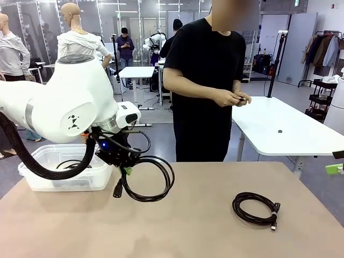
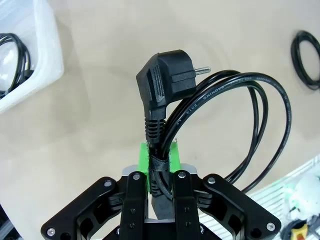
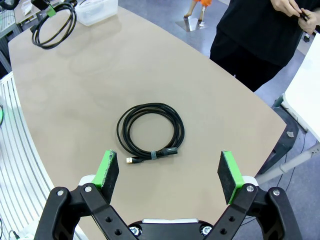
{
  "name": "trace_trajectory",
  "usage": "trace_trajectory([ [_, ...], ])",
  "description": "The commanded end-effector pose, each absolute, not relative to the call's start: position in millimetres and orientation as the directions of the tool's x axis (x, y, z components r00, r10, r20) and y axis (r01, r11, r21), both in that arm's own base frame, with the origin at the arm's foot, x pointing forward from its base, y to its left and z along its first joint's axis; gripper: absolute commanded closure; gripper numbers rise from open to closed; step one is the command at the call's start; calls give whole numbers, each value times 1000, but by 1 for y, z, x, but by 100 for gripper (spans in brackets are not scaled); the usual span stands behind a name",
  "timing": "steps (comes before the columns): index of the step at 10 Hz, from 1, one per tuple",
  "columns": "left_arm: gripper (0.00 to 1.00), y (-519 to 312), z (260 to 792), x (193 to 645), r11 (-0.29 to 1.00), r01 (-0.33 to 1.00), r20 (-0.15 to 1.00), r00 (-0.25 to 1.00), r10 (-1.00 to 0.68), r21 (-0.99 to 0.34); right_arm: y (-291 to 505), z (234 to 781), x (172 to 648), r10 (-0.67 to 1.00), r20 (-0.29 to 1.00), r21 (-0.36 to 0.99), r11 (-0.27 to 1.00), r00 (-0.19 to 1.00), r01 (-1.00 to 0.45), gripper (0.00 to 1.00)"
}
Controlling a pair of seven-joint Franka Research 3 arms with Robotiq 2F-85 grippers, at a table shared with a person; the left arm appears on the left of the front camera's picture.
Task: Organize and store the cables.
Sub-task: Place the Power Cable into the Organizing box.
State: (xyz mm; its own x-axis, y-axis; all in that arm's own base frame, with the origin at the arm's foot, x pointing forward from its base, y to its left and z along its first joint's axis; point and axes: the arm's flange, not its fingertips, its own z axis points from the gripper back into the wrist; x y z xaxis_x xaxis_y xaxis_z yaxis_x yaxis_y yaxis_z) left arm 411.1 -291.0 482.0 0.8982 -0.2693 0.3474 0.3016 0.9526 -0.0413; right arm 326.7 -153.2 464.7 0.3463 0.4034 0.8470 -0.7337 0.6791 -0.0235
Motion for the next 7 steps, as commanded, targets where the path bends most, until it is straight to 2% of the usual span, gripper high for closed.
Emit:
trace_trajectory([
  [1,100,-287,487,415,962,269,348,907,-238,-44,-150,465,324,399,841,-13,689,365,-724,0],
  [4,100,-287,487,415,962,269,348,907,-238,-44,-150,465,324,399,841,-13,689,365,-724,0],
  [5,83,-287,481,414,956,291,346,902,-260,-41,-150,465,324,399,841,-13,689,365,-724,0],
  [7,83,-234,499,452,930,367,370,868,-330,-31,-150,465,324,399,841,-13,689,365,-724,0],
])
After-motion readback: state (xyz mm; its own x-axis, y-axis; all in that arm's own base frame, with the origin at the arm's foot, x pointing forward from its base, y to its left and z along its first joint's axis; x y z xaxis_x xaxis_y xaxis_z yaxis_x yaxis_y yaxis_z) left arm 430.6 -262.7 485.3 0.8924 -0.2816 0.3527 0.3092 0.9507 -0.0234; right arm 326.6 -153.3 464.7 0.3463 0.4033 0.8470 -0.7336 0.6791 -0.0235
